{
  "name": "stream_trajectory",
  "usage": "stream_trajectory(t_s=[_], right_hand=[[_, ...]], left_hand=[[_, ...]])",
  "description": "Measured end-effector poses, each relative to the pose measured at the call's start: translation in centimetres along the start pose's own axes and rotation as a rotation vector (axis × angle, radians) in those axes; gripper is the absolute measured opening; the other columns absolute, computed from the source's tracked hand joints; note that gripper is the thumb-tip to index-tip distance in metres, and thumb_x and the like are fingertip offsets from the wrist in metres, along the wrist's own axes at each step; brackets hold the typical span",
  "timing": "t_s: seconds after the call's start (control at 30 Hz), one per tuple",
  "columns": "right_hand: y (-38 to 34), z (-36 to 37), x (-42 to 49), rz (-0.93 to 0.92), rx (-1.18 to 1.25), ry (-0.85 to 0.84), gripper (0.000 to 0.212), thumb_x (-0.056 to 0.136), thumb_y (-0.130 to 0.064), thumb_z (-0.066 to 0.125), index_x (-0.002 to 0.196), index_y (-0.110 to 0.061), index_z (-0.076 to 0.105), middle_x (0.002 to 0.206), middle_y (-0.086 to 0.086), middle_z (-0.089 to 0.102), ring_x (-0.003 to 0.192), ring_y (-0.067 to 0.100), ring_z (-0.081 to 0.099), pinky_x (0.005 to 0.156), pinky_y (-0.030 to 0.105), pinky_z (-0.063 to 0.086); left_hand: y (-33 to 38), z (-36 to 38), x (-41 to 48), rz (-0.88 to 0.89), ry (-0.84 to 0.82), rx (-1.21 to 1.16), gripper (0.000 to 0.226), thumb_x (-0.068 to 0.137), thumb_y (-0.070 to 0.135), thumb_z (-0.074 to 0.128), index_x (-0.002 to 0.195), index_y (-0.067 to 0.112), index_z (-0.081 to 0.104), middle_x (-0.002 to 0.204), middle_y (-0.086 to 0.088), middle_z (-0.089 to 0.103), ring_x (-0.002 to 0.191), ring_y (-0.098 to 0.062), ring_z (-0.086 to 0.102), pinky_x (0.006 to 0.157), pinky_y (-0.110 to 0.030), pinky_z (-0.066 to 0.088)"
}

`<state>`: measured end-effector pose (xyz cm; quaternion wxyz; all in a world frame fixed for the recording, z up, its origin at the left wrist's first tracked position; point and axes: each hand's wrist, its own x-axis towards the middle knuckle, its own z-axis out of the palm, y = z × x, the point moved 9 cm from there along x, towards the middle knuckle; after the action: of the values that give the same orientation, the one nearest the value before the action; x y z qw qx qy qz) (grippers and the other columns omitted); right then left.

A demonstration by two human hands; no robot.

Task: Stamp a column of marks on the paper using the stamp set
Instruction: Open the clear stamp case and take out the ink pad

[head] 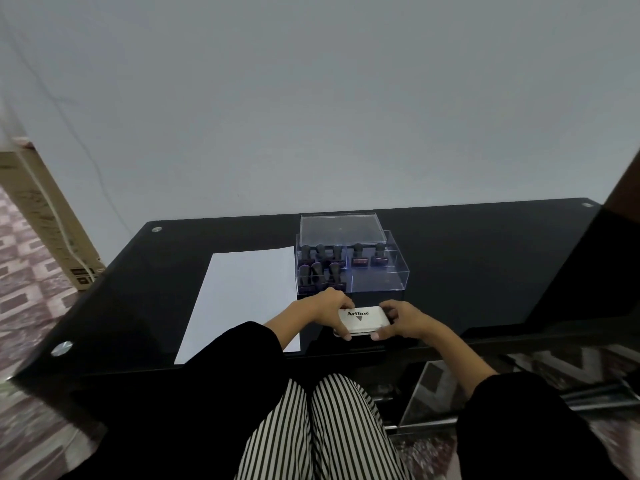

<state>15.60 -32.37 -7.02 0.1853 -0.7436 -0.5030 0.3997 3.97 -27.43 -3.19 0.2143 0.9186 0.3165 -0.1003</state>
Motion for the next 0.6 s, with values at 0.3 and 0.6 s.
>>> stream_trajectory(t_s=[0.3, 0.6], right_hand=[[-0.2, -0.5, 0.0, -0.013, 0.022, -0.009, 0.067, 0.076, -0.023, 0.076, 0.135, -0.015, 0.044, 0.131, 0.010, 0.052, 0.121, 0.023, 0.049, 0.082, 0.028, 0.048], [-2.4, -2.6, -0.7, -0.218, 0.095, 0.185, 0.012, 0.090, -0.032, 0.059, 0.099, -0.024, 0.062, 0.079, -0.006, 0.060, 0.078, 0.008, 0.056, 0.057, 0.016, 0.043]], left_hand=[[0.0, 0.0, -0.3, 0.024, -0.057, -0.039, 0.061, 0.085, 0.024, 0.067, 0.137, 0.003, 0.044, 0.139, -0.010, 0.048, 0.125, -0.025, 0.046, 0.100, -0.029, 0.037], [-2.0, -1.8, -0.8, 0.006, 0.022, -0.218, 0.032, 0.097, 0.028, 0.048, 0.107, 0.002, 0.064, 0.086, -0.012, 0.060, 0.077, -0.018, 0.052, 0.071, -0.022, 0.038]])
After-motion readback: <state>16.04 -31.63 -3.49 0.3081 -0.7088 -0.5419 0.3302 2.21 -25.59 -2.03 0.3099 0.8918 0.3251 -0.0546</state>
